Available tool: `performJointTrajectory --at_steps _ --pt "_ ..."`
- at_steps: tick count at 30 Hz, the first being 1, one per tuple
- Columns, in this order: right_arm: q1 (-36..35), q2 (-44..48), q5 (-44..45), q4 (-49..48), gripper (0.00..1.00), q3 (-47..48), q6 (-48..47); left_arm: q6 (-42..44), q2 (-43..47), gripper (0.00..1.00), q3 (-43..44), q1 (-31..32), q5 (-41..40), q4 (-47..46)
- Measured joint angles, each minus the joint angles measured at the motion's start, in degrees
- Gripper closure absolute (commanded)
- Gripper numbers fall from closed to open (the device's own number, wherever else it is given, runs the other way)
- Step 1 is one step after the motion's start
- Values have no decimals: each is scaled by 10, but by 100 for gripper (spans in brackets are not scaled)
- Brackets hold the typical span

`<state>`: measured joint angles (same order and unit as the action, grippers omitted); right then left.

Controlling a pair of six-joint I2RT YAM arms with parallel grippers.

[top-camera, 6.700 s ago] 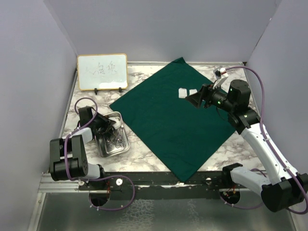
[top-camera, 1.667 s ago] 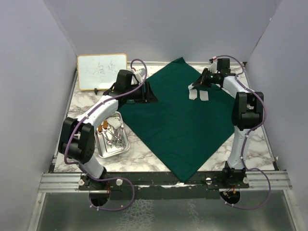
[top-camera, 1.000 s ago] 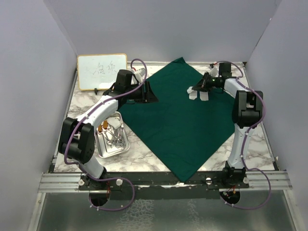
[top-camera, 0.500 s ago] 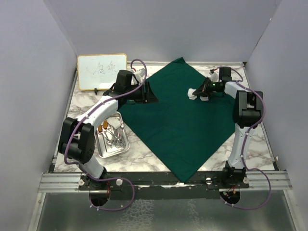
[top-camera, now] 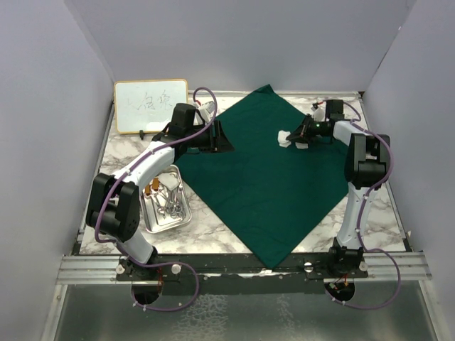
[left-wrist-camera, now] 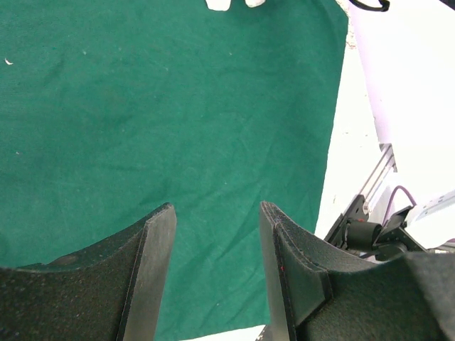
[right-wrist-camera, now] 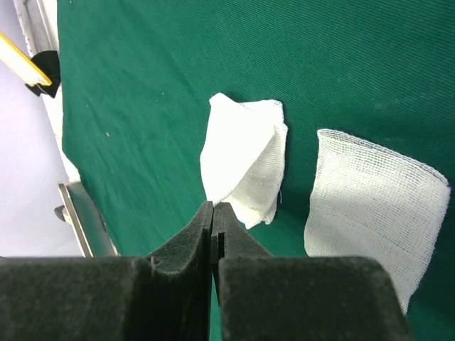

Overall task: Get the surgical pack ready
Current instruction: Adjust the medical item in the surgical kit.

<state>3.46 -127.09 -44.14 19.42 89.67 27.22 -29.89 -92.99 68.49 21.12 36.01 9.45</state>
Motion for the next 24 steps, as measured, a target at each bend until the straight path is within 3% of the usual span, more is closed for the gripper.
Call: performJointTrajectory --at_steps 24 --pt "4 0 20 15 99 -5 -6 -2 0 47 0 0 7 0"
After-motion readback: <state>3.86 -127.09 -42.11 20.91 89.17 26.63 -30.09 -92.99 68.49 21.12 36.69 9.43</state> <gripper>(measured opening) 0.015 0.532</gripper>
